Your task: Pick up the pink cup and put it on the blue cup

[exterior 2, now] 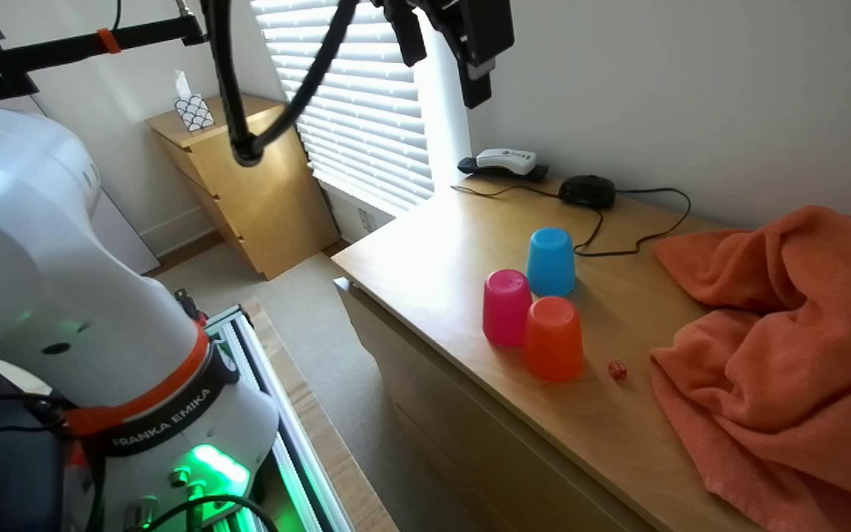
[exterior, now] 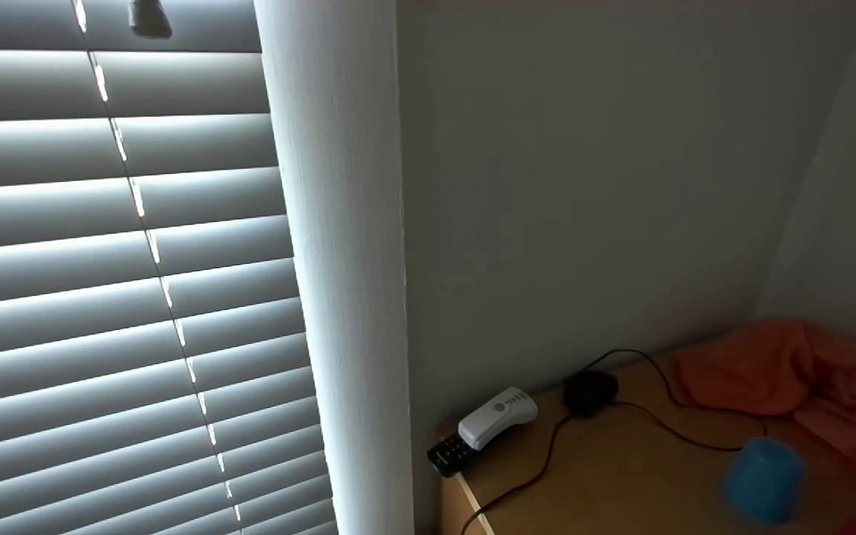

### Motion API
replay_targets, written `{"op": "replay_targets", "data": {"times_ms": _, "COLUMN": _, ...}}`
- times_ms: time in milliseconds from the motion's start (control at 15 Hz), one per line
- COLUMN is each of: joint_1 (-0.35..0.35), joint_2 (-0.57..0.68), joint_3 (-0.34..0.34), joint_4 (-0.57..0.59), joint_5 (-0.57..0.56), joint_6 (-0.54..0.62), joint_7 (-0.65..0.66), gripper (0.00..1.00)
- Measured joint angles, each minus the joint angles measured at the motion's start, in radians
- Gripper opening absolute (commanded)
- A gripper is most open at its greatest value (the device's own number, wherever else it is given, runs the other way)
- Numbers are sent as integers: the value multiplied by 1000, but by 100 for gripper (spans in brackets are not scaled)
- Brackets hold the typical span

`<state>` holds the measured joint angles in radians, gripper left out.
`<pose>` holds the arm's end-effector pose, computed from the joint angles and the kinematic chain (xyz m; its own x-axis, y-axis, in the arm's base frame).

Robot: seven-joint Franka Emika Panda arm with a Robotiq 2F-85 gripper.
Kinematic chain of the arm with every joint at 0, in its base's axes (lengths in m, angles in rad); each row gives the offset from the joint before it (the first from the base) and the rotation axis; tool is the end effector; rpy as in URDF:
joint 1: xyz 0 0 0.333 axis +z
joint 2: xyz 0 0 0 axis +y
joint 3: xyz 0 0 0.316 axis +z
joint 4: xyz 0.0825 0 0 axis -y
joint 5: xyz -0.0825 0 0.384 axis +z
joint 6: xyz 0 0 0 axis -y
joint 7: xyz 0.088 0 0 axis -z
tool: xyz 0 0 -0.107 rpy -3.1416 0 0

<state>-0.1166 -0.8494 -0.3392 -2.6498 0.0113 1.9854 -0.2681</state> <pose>0.2883 -0.1470 0.4932 0.9695 -0.1214 0.2128 -0.0756 -0.9744 -0.2116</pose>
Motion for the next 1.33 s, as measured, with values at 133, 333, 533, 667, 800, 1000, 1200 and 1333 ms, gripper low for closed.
{"op": "replay_targets", "data": {"times_ms": 133, "joint_1": -1, "joint_2": 39, "joint_3": 13, "joint_4": -10, "joint_5": 0, "joint_6": 45, "joint_7": 18, "gripper": 100}}
{"op": "replay_targets", "data": {"times_ms": 333, "joint_1": -2, "joint_2": 132, "joint_3": 32, "joint_4": -25, "joint_5": 1, "joint_6": 120, "joint_7": 53, "gripper": 100}}
{"op": "replay_targets", "data": {"times_ms": 533, "joint_1": -6, "joint_2": 248, "joint_3": 54, "joint_4": -34, "joint_5": 1, "joint_6": 230, "joint_7": 96, "gripper": 100}}
{"op": "replay_targets", "data": {"times_ms": 667, "joint_1": -8, "joint_2": 329, "joint_3": 59, "joint_4": -33, "joint_5": 9, "joint_6": 289, "joint_7": 118, "gripper": 100}}
{"op": "replay_targets", "data": {"times_ms": 800, "joint_1": -13, "joint_2": 410, "joint_3": 59, "joint_4": -31, "joint_5": 36, "joint_6": 345, "joint_7": 140, "gripper": 100}}
{"op": "replay_targets", "data": {"times_ms": 1000, "joint_1": -17, "joint_2": 522, "joint_3": 60, "joint_4": -19, "joint_5": 83, "joint_6": 390, "joint_7": 194, "gripper": 100}}
{"op": "replay_targets", "data": {"times_ms": 1200, "joint_1": -23, "joint_2": 614, "joint_3": 70, "joint_4": 1, "joint_5": 105, "joint_6": 391, "joint_7": 252, "gripper": 100}}
{"op": "replay_targets", "data": {"times_ms": 1333, "joint_1": -28, "joint_2": 671, "joint_3": 77, "joint_4": 15, "joint_5": 113, "joint_6": 391, "joint_7": 281, "gripper": 100}}
